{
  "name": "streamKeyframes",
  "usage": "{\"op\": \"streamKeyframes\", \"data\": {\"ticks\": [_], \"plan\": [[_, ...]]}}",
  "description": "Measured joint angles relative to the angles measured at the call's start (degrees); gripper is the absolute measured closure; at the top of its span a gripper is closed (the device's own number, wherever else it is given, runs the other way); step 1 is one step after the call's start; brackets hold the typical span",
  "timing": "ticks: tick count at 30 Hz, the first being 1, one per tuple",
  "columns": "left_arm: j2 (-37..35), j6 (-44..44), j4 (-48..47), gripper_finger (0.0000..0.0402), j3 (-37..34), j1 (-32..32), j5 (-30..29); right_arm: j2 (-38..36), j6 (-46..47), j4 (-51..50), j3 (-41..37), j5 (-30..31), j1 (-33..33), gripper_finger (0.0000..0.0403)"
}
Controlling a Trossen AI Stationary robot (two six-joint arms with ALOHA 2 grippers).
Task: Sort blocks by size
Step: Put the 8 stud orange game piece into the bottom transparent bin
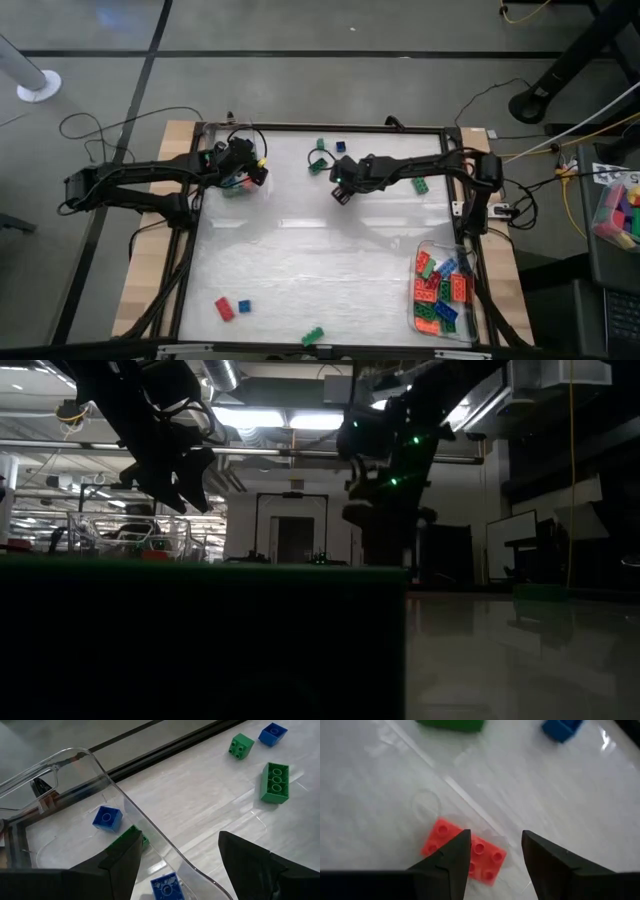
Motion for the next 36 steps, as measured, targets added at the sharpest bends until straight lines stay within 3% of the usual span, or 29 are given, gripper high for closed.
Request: {"op": "streamKeyframes", "data": {"ticks": [4, 7, 13, 21, 36], "plan": [[0.0, 0.0, 0.0, 0.0153, 0.0, 0.0, 0.0, 0.0, -3.2, -0.1, 1.5, -1.6, 1.4, 0.0226], [0.0, 0.0, 0.0, 0.0153, 0.0, 0.0, 0.0, 0.0, -8.2, -0.7, 1.4, -7.0, 1.2, 0.0226], [0.0, 0.0, 0.0, 0.0153, 0.0, 0.0, 0.0, 0.2, -30.4, -1.8, 0.7, -9.8, 1.2, 0.0226], [0.0, 0.0, 0.0, 0.0153, 0.0, 0.0, 0.0, 0.2, -47.1, -1.9, 0.7, -11.3, 0.2, 0.0226], [0.0, -0.1, -0.3, 0.0153, 0.0, -0.1, 0.0, 3.5, -53.2, 1.6, 0.8, -20.9, -4.3, 0.0226]]}}
